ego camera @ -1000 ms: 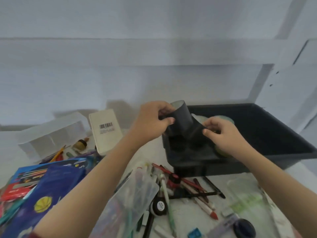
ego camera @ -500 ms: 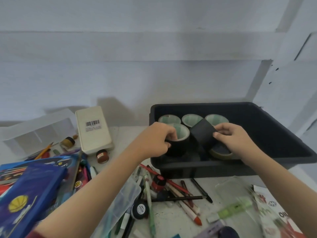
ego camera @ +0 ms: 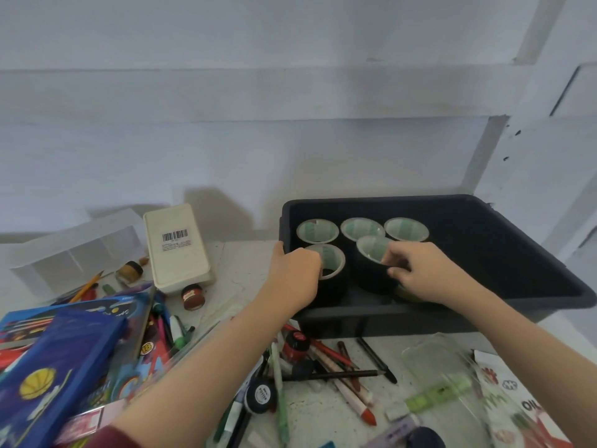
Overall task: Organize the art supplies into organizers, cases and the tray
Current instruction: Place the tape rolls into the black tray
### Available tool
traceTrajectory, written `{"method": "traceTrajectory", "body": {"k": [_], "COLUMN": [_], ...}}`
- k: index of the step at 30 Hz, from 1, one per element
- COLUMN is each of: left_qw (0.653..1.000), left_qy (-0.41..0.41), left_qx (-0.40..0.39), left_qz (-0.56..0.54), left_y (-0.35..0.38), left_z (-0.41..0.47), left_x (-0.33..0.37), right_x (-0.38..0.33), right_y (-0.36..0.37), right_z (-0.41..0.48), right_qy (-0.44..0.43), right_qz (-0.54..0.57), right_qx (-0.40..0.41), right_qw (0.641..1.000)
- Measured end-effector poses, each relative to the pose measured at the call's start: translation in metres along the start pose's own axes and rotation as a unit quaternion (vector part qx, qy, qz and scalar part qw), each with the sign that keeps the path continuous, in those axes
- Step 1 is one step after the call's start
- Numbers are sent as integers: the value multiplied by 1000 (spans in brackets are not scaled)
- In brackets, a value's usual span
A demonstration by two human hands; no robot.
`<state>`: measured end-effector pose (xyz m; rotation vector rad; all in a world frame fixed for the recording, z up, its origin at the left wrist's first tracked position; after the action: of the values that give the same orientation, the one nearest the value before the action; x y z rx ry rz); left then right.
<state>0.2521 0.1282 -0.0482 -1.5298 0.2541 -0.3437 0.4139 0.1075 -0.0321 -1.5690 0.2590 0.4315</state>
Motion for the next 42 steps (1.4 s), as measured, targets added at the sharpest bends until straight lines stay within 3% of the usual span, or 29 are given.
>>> {"method": "traceTrajectory", "body": {"k": [3, 6, 20, 24, 29, 35, 39, 42], "left_qw": [1000, 1000, 994, 992, 987, 980, 980, 981], "left_qy": [-3, 10, 95, 106, 119, 160, 157, 166], "left_qx": [-1, -6, 12, 18, 41, 16, -39, -37], "left_qz": [-4, 2, -61, -69, -103, -120, -118, -95], "left_y": [4, 3, -13, -10, -13, -15, -4, 0], "left_z": [2, 2, -4, -2, 4, 20, 30, 30], "left_x": [-1, 2, 18, 17, 17, 56, 73, 79], "right_x": [-9, -14, -13, -6, 30, 68, 72, 72], "right_y": [8, 11, 13, 12, -27, 4, 16, 18], "right_z": [1, 3, 8, 9, 14, 12, 12, 14], "right_qy": [-21, -32, -47, -50, 11, 88, 96, 91], "right_qz": [-95, -114, -87, -33, 63, -31, -83, -120], "right_qx": [-26, -41, -67, -99, 20, -135, -174, -181], "right_qw": [995, 992, 993, 993, 998, 986, 977, 972]}}
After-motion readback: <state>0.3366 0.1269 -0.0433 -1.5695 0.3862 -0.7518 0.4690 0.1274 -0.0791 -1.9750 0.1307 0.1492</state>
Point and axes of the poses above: each hand's wrist, its own z-axis towards the middle knuckle, its own y-axis out of the palm, x = y × z, the point moved 9 cm from there along z, towards the middle knuckle, and after that the axes turned 1 degree about y, right-handed, at the moved point
